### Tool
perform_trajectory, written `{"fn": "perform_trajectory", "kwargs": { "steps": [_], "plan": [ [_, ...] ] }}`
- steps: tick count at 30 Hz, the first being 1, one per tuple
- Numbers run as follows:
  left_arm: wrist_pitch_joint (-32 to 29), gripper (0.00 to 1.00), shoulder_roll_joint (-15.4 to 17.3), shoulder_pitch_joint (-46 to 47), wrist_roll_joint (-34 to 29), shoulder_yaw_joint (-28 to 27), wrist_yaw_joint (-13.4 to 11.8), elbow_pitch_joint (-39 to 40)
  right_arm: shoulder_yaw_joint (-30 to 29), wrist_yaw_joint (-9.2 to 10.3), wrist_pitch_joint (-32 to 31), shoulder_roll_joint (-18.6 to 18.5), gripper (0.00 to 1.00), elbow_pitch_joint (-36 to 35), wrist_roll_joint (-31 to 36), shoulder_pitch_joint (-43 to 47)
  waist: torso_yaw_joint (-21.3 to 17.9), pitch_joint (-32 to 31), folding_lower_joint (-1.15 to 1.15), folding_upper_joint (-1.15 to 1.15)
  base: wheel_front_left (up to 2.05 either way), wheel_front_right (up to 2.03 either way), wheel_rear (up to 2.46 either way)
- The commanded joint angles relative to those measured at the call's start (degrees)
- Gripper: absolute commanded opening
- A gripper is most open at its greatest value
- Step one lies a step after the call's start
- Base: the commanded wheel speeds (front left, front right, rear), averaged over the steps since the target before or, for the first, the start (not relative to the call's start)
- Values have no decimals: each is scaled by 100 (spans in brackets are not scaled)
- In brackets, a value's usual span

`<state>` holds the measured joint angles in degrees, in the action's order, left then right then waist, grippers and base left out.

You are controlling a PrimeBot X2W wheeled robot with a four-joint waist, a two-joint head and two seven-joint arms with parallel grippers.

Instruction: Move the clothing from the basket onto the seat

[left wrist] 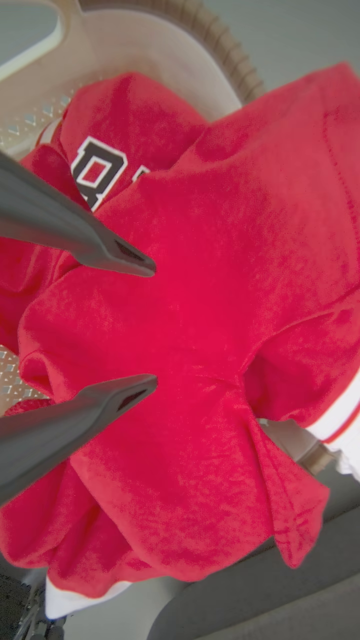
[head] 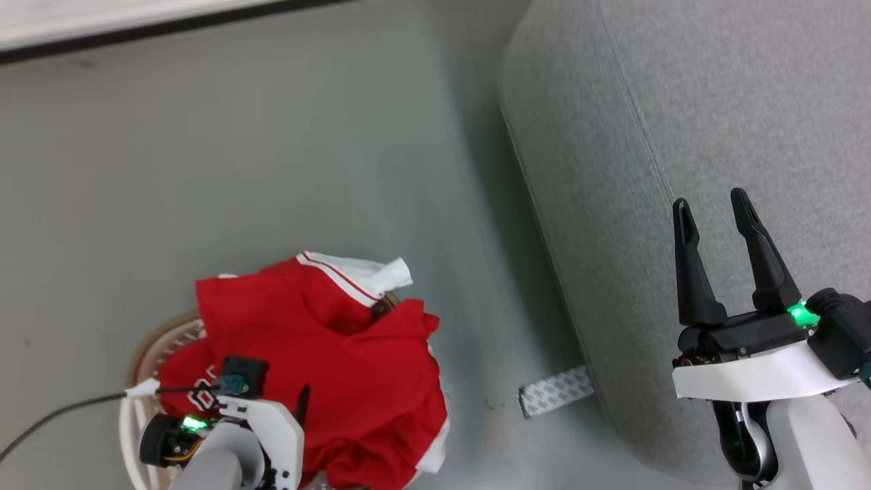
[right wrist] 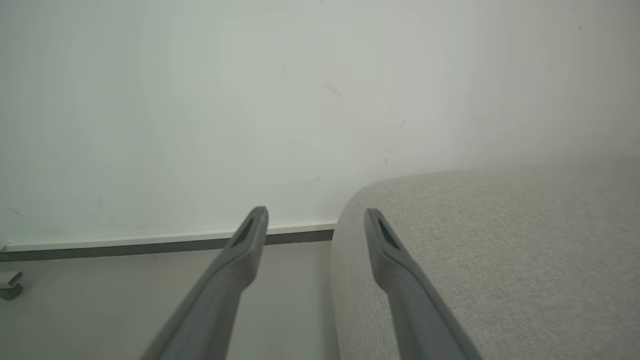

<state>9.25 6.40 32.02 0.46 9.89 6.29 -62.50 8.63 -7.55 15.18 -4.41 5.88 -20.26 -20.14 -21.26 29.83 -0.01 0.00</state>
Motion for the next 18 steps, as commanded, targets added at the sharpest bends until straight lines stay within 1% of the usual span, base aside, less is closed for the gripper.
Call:
{"fn": "perform_trajectory", "kwargs": {
  "steps": [1, 5, 11, 15, 18],
  "plan": [
    [-148, 100, 52, 160, -16, 36, 24, -214, -22, 12, -4, 20, 100, -26, -36, -92, -200, 320, 1, 0, 0, 0, 0],
    [-572, 100, 171, 498, -74, 161, 50, -711, 30, 12, -4, 50, 100, -62, -44, -197, -316, 630, 1, 0, 0, 0, 0],
    [-1089, 100, 430, 846, -23, 118, -269, -996, 149, 12, -4, 70, 100, -110, -10, -293, -479, 1096, 1, 0, 0, 0, 0],
    [-1383, 100, 540, 990, -71, 203, -253, -1062, 150, 12, -4, 78, 100, -75, -65, -326, -580, 1346, 1, 0, 0, 0, 0],
    [-1598, 100, 582, 1057, -90, 250, -321, -1087, 190, 12, -4, 100, 100, -80, -96, -371, -641, 1493, 1, 0, 0, 0, 0]
  ]
}}
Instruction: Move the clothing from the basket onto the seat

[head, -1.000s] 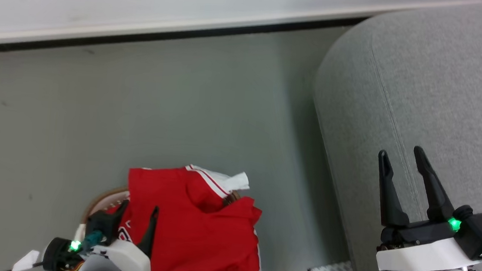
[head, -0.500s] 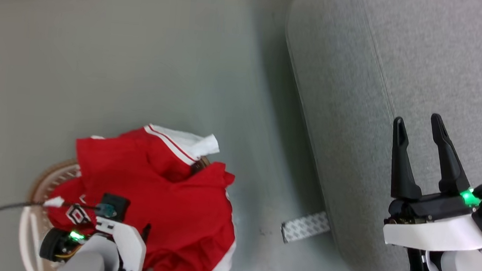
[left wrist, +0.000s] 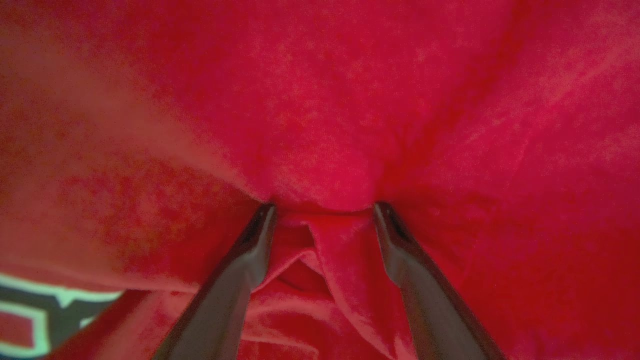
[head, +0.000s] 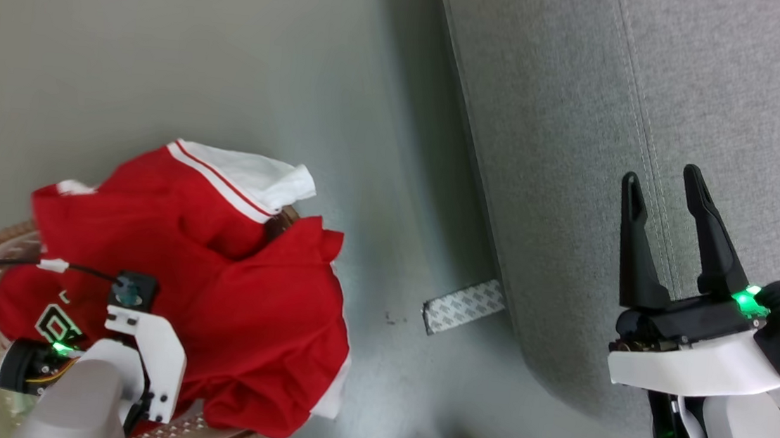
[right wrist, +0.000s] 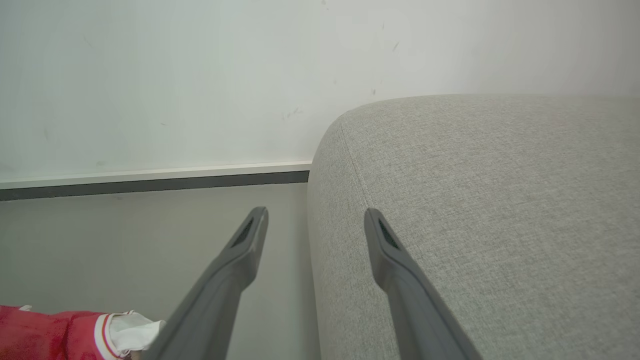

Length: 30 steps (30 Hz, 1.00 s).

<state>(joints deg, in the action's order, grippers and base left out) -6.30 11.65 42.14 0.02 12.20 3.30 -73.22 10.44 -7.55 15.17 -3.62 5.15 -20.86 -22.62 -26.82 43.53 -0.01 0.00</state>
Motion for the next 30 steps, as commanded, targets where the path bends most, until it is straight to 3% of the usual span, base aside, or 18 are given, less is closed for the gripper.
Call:
{"fn": "perform_trajectory", "kwargs": {
  "steps": [1, 5, 6, 7, 8, 9, 10, 22, 30],
  "plan": [
    [-104, 100, 65, 61, -52, 35, -23, -22, 37, 12, -3, 31, 100, -6, -47, -135, -102, 164, 1, 0, 0, 0, 0],
    [-315, 100, 96, 94, -31, 70, -68, -46, 143, 12, -3, 52, 100, -36, -61, -207, -126, 302, 1, 0, 0, 0, 0],
    [-329, 85, 91, 112, -17, 77, -71, -52, 153, 12, -3, 56, 100, -37, -65, -222, -120, 322, 1, 0, 0, 0, 0],
    [-285, 54, 82, 131, 8, 78, -75, -53, 152, 12, -3, 59, 100, -30, -64, -229, -109, 334, 1, 0, 0, 0, 0],
    [-200, 45, 58, 152, 27, 83, -74, -51, 137, 12, -3, 59, 100, -22, -54, -229, -88, 337, 1, 0, 0, 0, 0],
    [-200, 45, 58, 152, 27, 83, -74, -51, 137, 12, -3, 59, 100, -22, -54, -229, -88, 337, 1, 0, 0, 0, 0],
    [-29, 0, 7, 183, 57, 94, -74, -45, 107, 12, -3, 58, 100, 11, 11, -215, -31, 299, 1, 0, 0, 0, 0],
    [902, 0, -528, -263, 307, 182, 111, -48, -39, 12, -3, -161, 100, 161, 194, 25, 587, -934, 1, 0, 0, 0, 0],
    [1781, 0, -862, -888, 698, 247, 328, 2, -72, 12, -3, -427, 100, 351, 220, 503, 1216, -2435, 1, 0, 0, 0, 0]
  ]
}}
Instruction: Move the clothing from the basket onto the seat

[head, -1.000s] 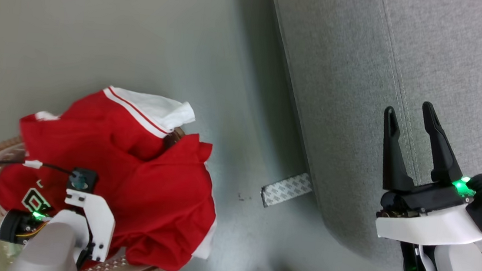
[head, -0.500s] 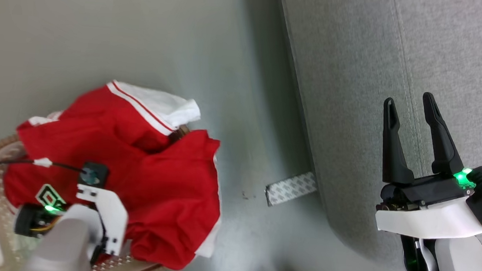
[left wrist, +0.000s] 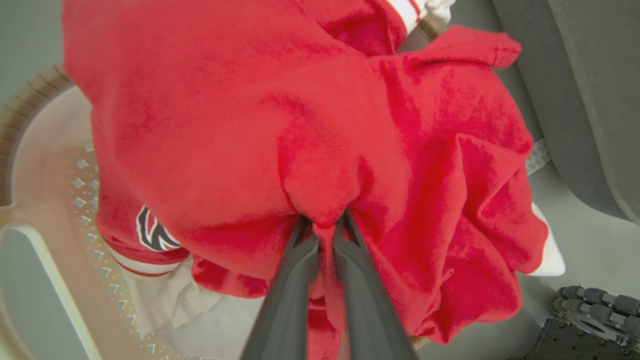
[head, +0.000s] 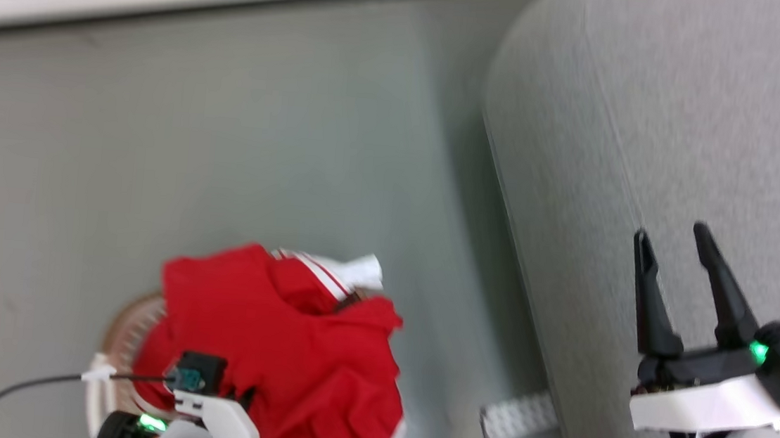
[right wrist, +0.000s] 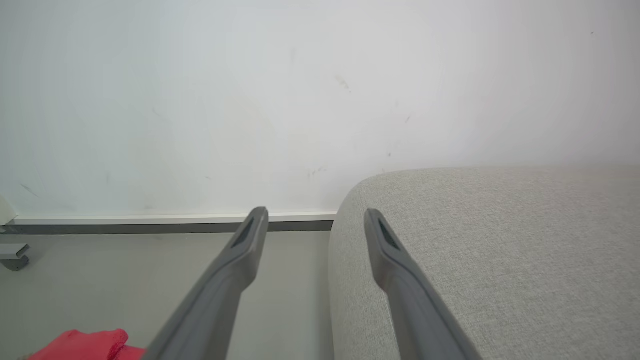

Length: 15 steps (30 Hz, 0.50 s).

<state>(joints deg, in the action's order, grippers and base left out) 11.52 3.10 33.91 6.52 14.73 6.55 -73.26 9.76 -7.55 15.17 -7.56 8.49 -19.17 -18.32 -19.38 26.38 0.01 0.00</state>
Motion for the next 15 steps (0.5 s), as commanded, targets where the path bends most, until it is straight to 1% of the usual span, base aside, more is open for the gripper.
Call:
{"fn": "perform_trajectory", "kwargs": {
  "steps": [1, 4, 10, 15],
  "plan": [
    [77, 0, -16, -128, 82, 22, 31, 49, 1, 12, -3, -69, 100, 34, 45, 140, 540, -888, -1, 0, 0, 0, 0],
    [216, 0, -21, -410, 503, 253, 87, 355, 37, 12, -3, -146, 100, 113, 23, 320, 713, -1344, -1, 0, 0, 0, 0],
    [326, 0, -14, -958, 1565, 1107, 89, 1319, 98, 12, -3, -209, 100, 216, -46, 726, 1018, -2155, -1, 0, 0, 0, 0],
    [352, 0, -10, -1090, 2061, 1501, 92, 1876, 103, 12, -3, -232, 100, 248, -76, 1034, 1266, -2592, -1, 0, 0, 0, 0]
  ]
}}
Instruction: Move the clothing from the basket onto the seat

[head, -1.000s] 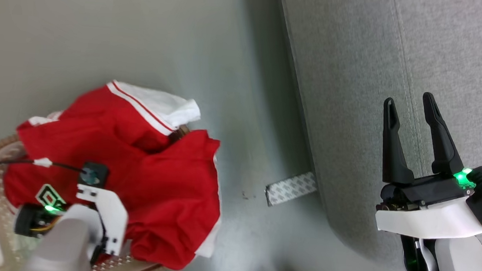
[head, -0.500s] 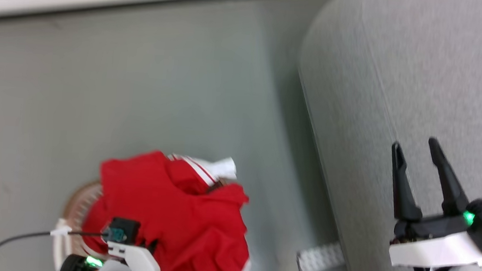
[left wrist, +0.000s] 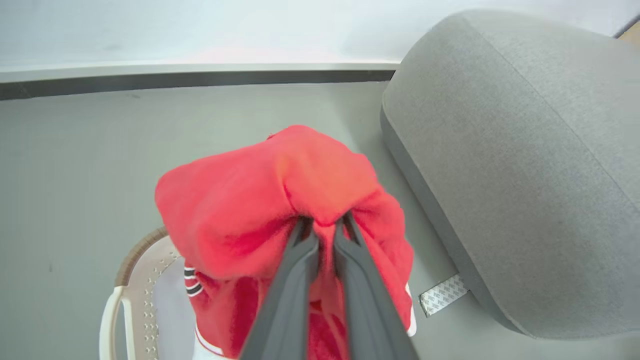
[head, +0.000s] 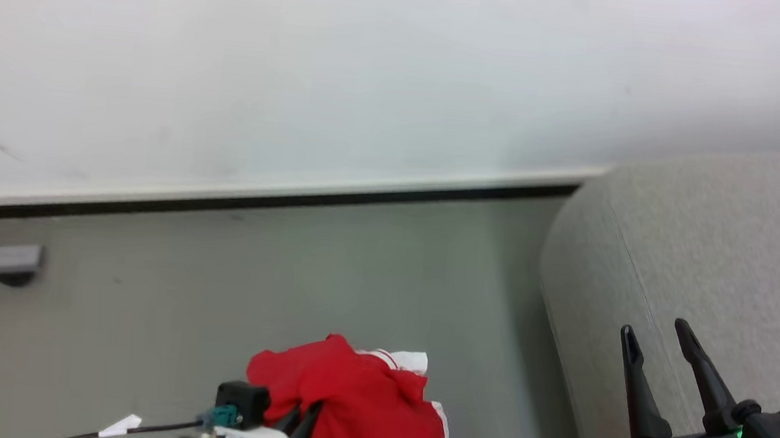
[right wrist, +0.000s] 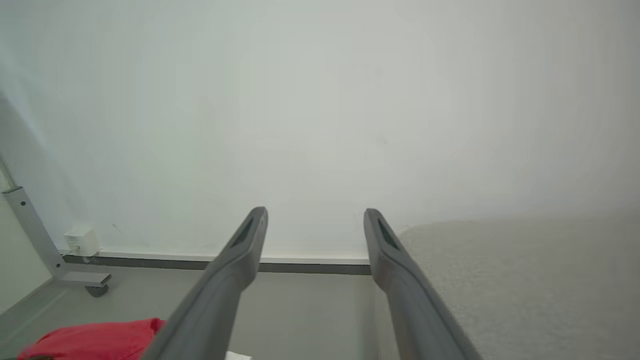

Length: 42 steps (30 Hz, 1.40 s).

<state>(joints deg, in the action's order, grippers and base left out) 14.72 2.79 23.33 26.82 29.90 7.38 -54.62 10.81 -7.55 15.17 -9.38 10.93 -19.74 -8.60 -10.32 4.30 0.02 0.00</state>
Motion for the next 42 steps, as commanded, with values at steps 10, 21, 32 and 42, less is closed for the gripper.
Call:
{"fn": "perform_trajectory", "kwargs": {
  "steps": [10, 21, 32, 42],
  "plan": [
    [51, 0, 22, 292, 311, -4, -14, 1277, 56, 12, -3, -5, 100, -55, -54, 281, 748, -661, -2, 0, 0, 0, 0],
    [-304, 0, 123, 553, 313, -46, -343, 2585, 147, 12, -3, 85, 100, -56, -91, 400, 885, -760, -2, 0, 0, 0, 0],
    [-590, 0, 271, 396, 332, 1, -562, 3277, 351, 12, -3, 40, 100, -116, -102, 346, 921, -745, -2, 0, 0, 0, 0],
    [-650, 0, 324, 350, 338, 55, -628, 3380, 2087, 12, -3, -91, 100, 27, -171, -219, 950, -737, -2, 0, 0, 0, 0]
  ]
}}
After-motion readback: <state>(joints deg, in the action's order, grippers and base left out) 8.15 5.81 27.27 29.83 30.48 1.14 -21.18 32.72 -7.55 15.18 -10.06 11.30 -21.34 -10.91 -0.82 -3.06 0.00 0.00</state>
